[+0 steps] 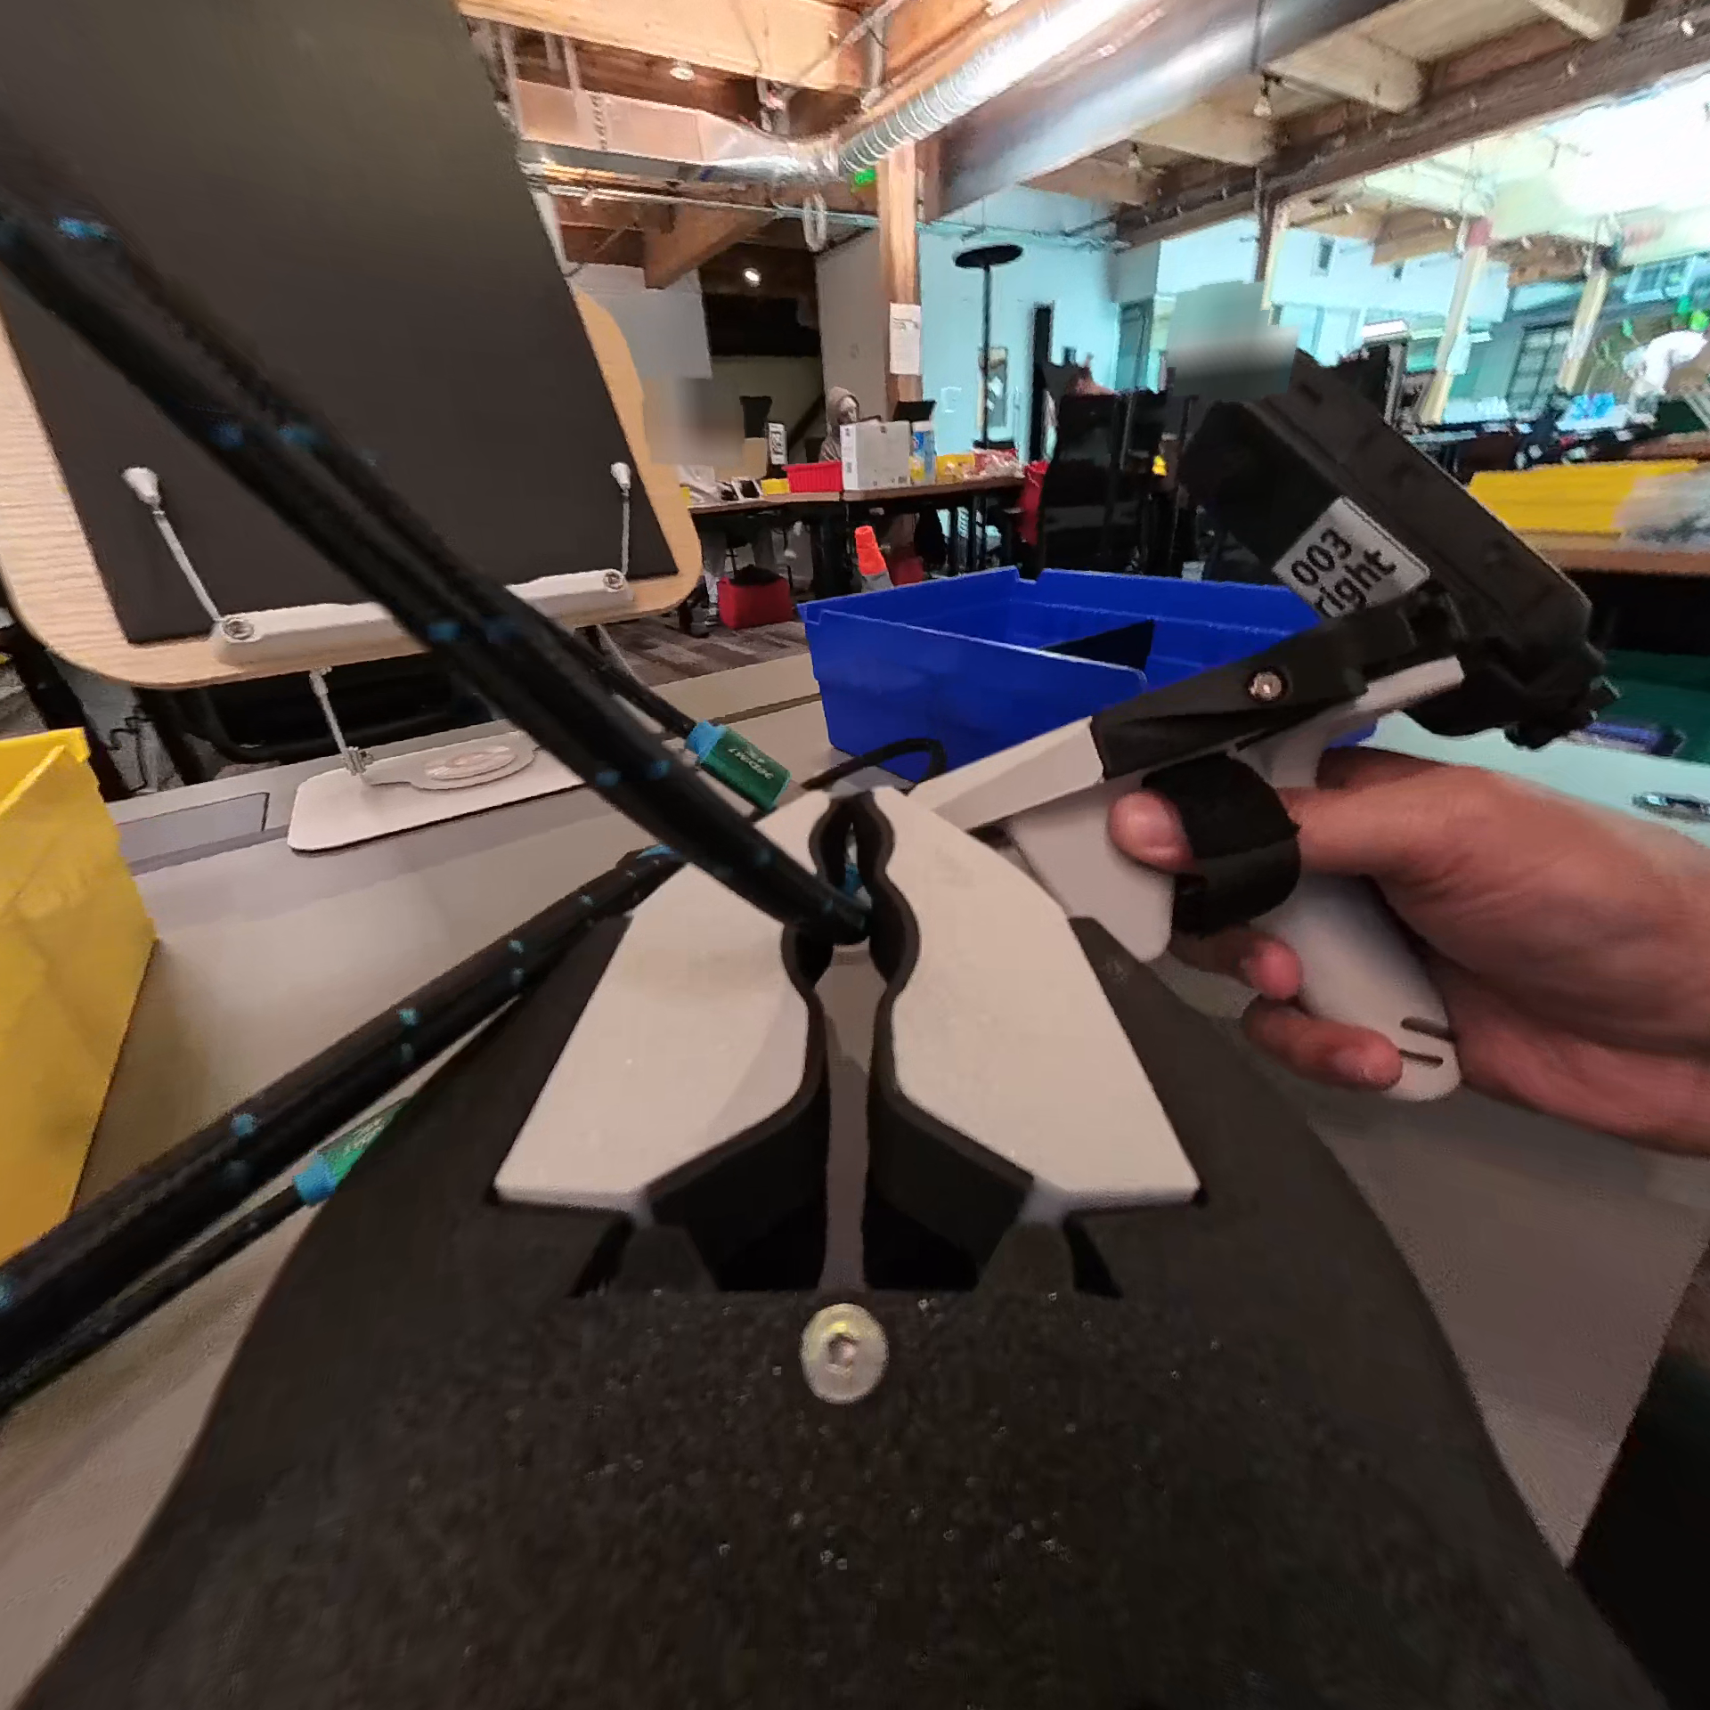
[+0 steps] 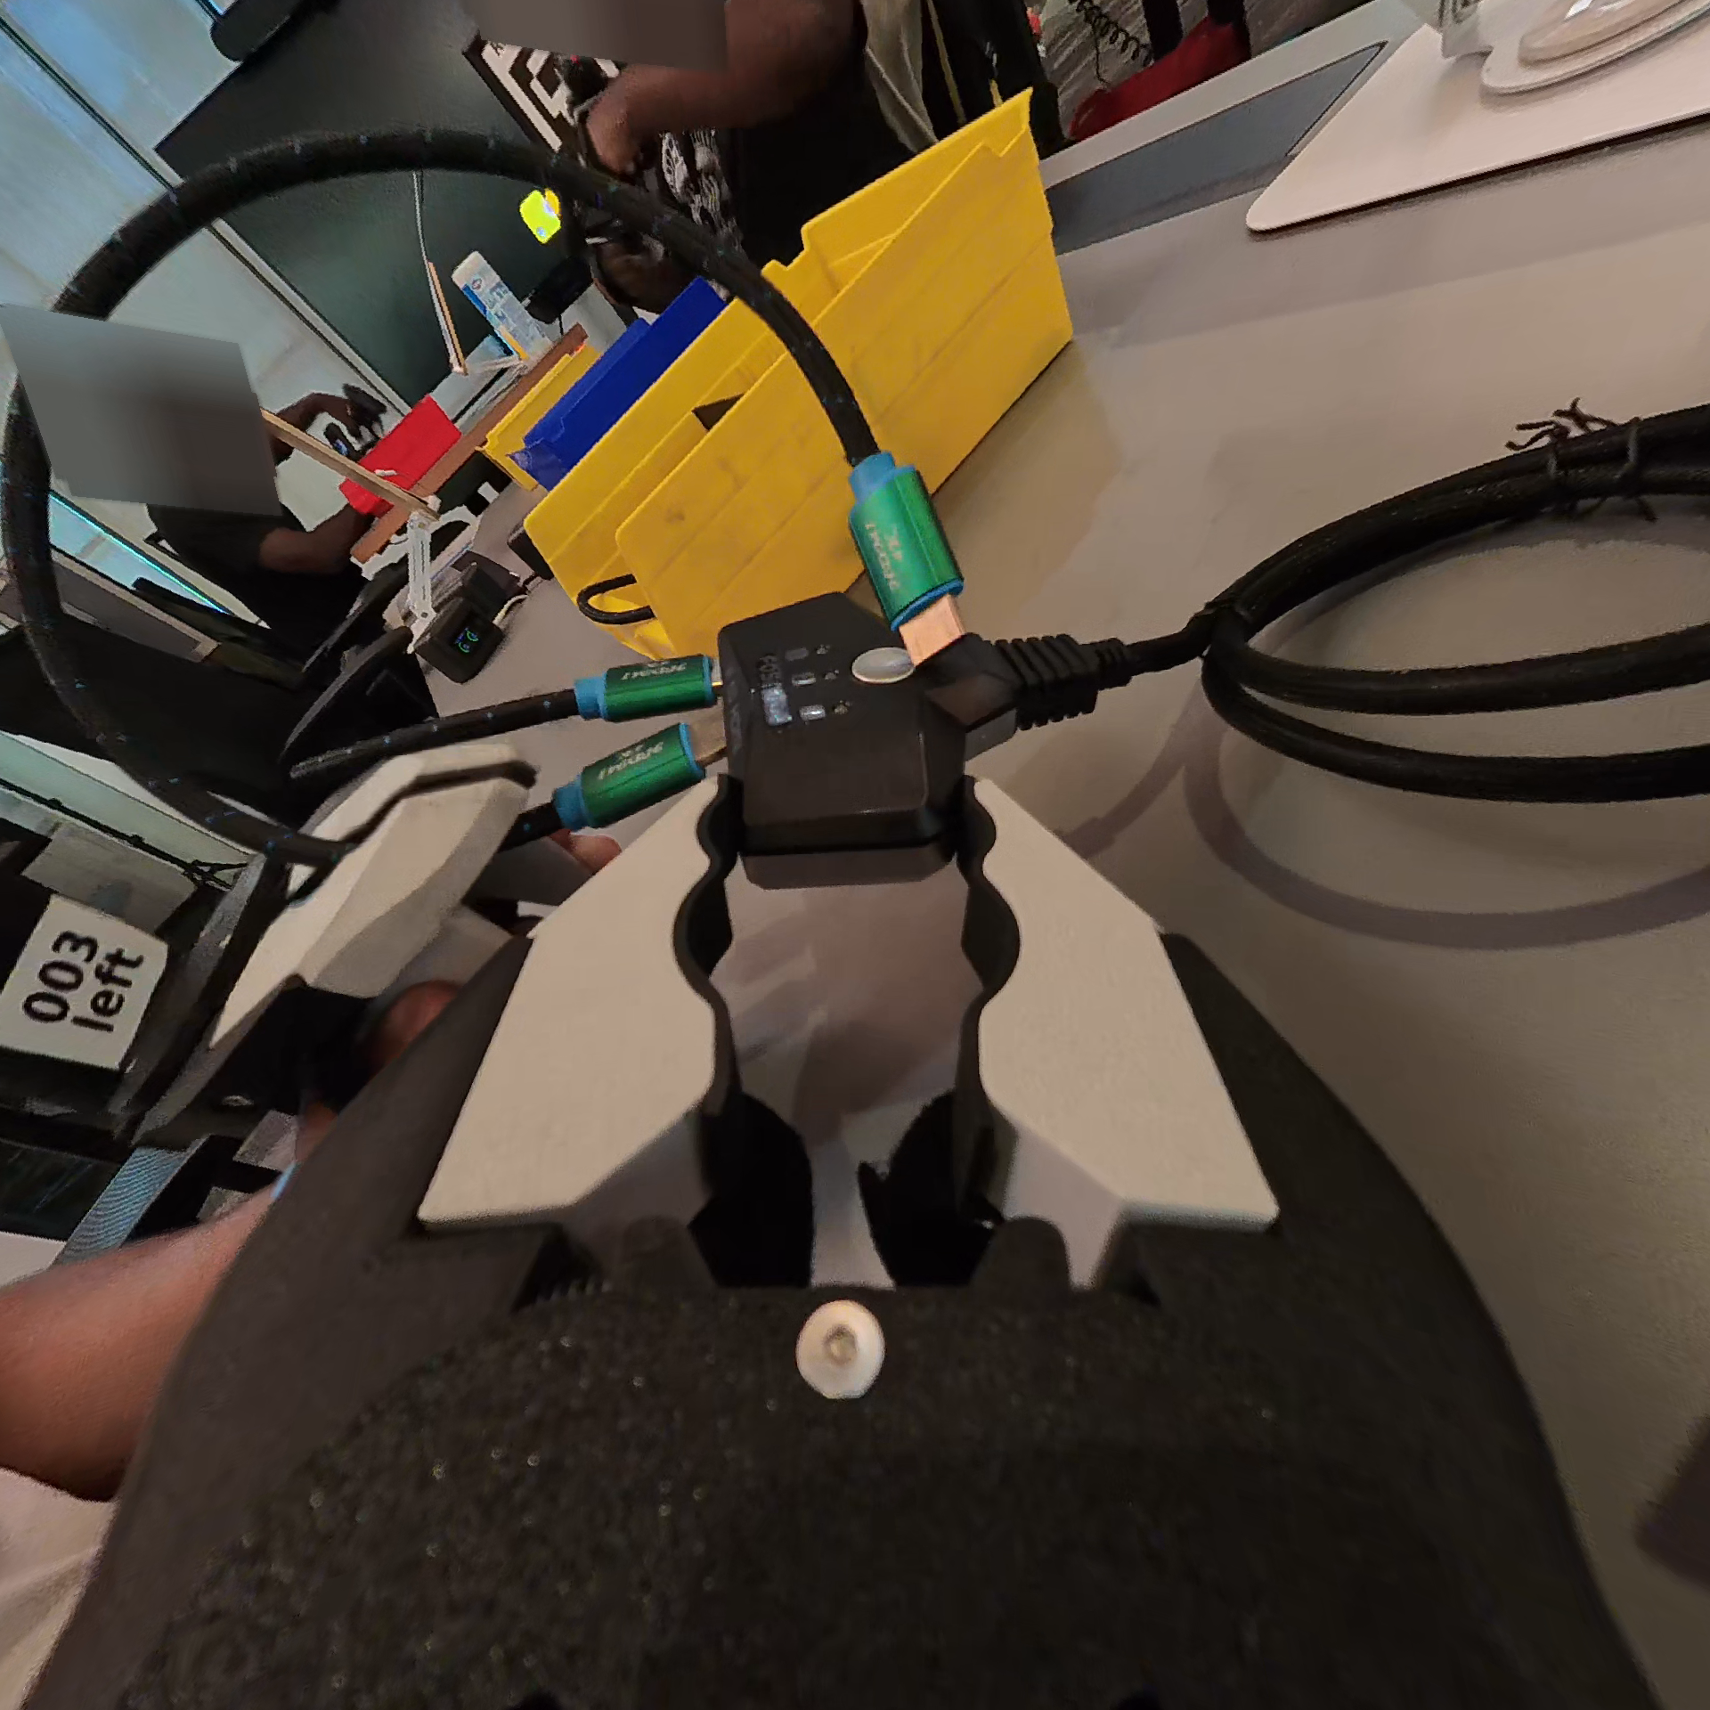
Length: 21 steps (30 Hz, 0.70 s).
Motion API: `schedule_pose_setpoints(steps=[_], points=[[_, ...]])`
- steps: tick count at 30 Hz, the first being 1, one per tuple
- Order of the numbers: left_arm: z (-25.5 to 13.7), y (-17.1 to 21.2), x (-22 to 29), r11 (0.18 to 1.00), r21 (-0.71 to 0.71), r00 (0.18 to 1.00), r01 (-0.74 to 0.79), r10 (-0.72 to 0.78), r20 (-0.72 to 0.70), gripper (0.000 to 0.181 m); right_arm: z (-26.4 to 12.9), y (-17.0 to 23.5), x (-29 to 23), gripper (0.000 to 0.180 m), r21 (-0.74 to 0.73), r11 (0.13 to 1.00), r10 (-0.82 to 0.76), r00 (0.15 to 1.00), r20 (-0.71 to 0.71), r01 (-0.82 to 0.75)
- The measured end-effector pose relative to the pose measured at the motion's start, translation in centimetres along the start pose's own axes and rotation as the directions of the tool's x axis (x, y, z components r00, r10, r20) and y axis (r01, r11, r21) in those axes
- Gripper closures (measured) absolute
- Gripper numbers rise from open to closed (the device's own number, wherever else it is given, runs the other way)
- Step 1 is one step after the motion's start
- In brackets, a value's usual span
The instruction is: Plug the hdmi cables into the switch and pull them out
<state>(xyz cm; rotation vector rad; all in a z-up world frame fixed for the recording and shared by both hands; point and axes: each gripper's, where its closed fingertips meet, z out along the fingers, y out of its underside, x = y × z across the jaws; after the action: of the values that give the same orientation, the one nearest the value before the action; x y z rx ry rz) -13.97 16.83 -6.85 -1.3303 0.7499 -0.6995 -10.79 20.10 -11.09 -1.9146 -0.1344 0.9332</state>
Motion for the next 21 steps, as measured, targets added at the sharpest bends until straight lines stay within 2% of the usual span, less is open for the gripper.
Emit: schedule_pose_setpoints(steps=[6, 10, 14, 18, 21], points=[[0.1, -0.2, -0.3, 0.998, -0.026, 0.996, 0.061, -0.063, -0.061, 0.178, 0.2, 0.4, 0.1, 0.132, -0.027, 0.999, -0.018, 1.000, 0.002, 0.018], [0.3, -0.4, -0.7, 0.988, -0.020, 0.987, 0.152, -0.153, -0.047, 0.178, 0.5, 0.7, 0.1, 0.132, -0.030, 1.000, -0.002, 1.000, -0.008, 0.002], [0.3, -0.2, -1.4, 0.999, 0.002, 0.998, 0.044, -0.045, 0.042, 0.178, 0.7, 0.8, 0.1, 0.132, -0.019, 0.999, 0.041, 0.999, -0.022, -0.042], [0.5, 0.9, -1.4, 0.993, -0.072, 0.988, -0.098, 0.106, 0.111, 0.176, 0.5, 0.4, 0.0, 0.132, -0.004, 0.999, 0.034, 0.999, -0.022, -0.034], [0.5, 1.2, -1.4, 0.989, -0.103, 0.983, -0.107, 0.120, 0.135, 0.175, 0.5, 0.5, 0.0, 0.132, -0.004, 0.999, 0.032, 0.999, -0.019, -0.032]])
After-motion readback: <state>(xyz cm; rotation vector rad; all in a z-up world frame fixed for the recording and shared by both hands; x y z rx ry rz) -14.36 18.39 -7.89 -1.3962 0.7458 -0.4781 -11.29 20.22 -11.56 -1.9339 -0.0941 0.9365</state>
